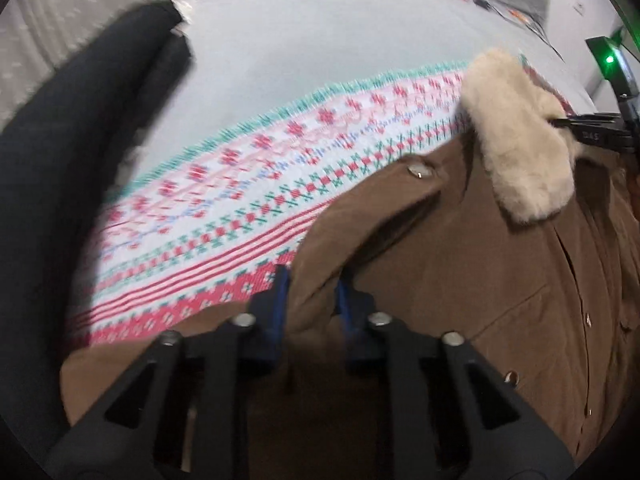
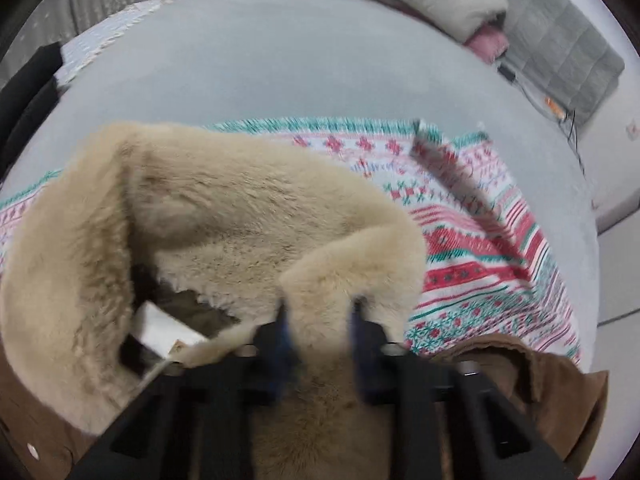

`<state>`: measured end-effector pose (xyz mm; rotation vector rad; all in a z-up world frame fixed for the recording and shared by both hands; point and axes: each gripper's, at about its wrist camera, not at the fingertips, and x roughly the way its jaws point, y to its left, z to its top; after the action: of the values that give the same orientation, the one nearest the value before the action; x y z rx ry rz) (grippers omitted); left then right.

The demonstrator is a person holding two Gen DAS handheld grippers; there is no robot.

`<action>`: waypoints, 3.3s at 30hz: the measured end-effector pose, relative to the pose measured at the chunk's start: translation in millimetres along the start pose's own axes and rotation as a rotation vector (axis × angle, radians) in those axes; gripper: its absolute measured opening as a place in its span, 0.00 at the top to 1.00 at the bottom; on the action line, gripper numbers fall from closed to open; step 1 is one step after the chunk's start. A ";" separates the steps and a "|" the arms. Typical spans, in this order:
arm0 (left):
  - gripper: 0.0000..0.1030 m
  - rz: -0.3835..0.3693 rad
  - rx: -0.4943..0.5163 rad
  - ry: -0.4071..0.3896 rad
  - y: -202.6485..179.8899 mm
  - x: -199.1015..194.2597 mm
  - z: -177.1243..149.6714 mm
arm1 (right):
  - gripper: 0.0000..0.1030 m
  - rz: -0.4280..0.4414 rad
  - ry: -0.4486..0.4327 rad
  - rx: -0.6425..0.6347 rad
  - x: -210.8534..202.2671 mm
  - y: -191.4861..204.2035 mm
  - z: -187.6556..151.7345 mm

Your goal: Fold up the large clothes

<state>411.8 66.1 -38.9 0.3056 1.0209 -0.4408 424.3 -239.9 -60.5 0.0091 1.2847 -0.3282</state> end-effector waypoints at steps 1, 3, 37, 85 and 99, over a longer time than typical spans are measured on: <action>0.82 0.024 -0.009 -0.050 -1.2 -12.3 -3.0 | 0.93 -0.005 -0.023 -0.001 -6.9 1.1 -0.9; 0.82 0.111 -0.042 -0.172 -0.3 -41.6 -7.5 | 1.00 -0.032 -0.129 0.010 -34.7 4.6 3.1; 0.39 -0.007 -0.146 -0.112 -119.1 89.1 111.1 | 0.50 0.237 -0.221 0.130 56.2 -14.2 -4.9; 0.51 0.710 -0.892 -0.021 281.9 -149.2 -226.6 | 0.26 0.273 -0.221 -0.067 -109.3 -2.1 -182.3; 0.17 0.360 -0.731 -0.215 163.7 -240.8 -209.9 | 0.26 0.114 -0.189 0.023 -139.0 -85.7 -253.7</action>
<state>226.9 352.4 73.8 -0.2130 0.8299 0.2322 131.4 -241.2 12.0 0.0694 1.0881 -0.2402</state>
